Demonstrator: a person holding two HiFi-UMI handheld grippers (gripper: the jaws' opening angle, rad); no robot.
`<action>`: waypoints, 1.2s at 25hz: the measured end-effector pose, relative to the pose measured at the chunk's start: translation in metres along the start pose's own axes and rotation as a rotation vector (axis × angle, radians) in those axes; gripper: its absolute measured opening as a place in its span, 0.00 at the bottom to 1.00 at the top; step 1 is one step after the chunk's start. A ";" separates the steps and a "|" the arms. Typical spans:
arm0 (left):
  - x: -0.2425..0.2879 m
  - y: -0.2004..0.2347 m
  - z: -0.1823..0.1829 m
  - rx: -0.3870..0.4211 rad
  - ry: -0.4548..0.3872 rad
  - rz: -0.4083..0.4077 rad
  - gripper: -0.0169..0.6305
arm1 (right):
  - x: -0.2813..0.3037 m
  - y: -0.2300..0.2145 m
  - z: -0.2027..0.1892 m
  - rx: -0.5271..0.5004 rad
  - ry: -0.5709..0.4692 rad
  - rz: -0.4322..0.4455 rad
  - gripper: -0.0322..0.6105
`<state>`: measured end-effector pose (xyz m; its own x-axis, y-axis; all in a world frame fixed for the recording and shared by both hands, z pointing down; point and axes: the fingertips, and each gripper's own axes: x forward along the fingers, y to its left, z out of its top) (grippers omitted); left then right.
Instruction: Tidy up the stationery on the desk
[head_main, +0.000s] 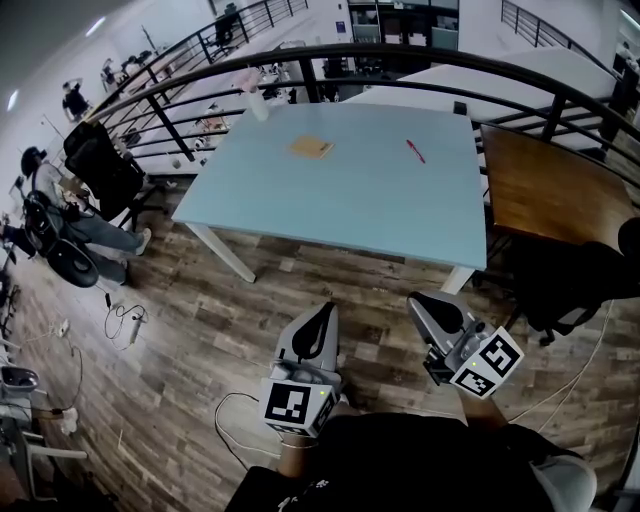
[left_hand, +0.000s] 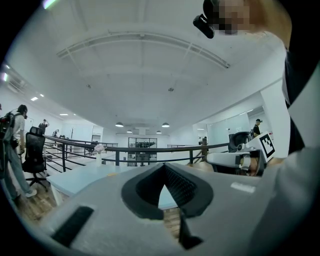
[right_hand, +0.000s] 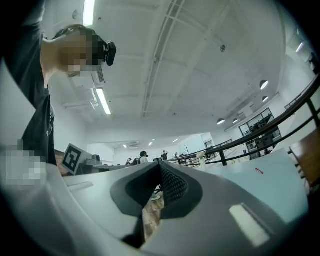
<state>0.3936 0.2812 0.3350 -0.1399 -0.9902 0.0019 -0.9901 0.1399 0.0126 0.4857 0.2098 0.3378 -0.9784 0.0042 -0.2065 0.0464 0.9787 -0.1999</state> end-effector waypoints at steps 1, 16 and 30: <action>0.001 0.006 0.000 -0.004 0.001 0.005 0.02 | 0.005 -0.001 -0.001 0.000 0.002 -0.002 0.06; 0.011 0.081 -0.006 -0.022 0.014 0.030 0.02 | 0.071 -0.006 -0.012 -0.019 0.025 -0.009 0.06; 0.029 0.130 0.004 -0.020 0.000 -0.002 0.02 | 0.123 -0.018 -0.014 -0.034 0.037 -0.045 0.06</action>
<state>0.2606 0.2705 0.3326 -0.1381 -0.9904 0.0016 -0.9899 0.1380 0.0331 0.3619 0.1955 0.3291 -0.9862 -0.0329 -0.1625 -0.0039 0.9845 -0.1753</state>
